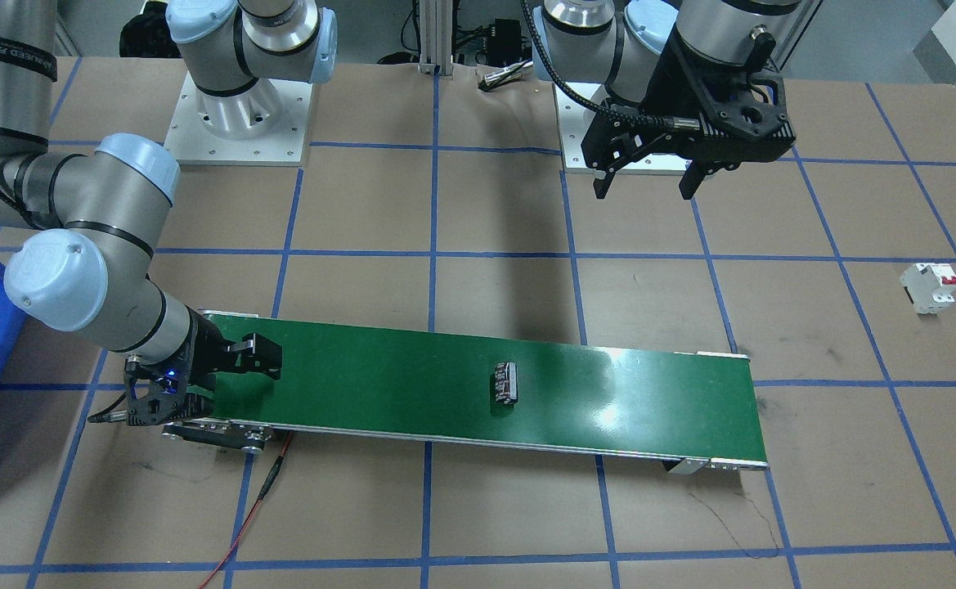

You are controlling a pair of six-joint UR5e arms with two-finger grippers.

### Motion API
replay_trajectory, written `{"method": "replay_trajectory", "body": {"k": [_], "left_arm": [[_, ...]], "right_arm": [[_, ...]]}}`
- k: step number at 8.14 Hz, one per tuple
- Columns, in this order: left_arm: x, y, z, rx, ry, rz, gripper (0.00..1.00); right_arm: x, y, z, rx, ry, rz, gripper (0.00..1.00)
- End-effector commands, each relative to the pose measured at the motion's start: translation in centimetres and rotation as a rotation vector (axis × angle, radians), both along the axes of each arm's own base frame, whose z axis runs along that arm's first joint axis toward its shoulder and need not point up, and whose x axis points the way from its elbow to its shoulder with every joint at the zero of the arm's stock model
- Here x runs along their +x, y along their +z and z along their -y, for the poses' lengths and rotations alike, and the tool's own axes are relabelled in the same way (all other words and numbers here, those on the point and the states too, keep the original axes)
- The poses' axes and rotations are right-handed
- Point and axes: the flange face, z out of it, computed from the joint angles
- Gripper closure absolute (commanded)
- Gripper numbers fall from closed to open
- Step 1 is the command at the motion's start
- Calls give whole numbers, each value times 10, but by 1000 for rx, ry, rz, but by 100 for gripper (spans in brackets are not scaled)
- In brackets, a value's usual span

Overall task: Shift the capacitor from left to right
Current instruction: 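Raise the left gripper while the belt carries the capacitor toward the right gripper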

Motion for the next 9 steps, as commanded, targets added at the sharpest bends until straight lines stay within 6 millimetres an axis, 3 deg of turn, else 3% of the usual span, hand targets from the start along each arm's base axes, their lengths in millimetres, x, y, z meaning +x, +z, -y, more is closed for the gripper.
{"method": "replay_trajectory", "body": {"k": [1,9], "left_arm": [[-1,-4,1,7,-3,-11,0],[-1,-5,1,4,-23,-13,0]], "right_arm": [[0,0,0,0,0,-2,0],[0,-1,0,3,0,0,0]]}}
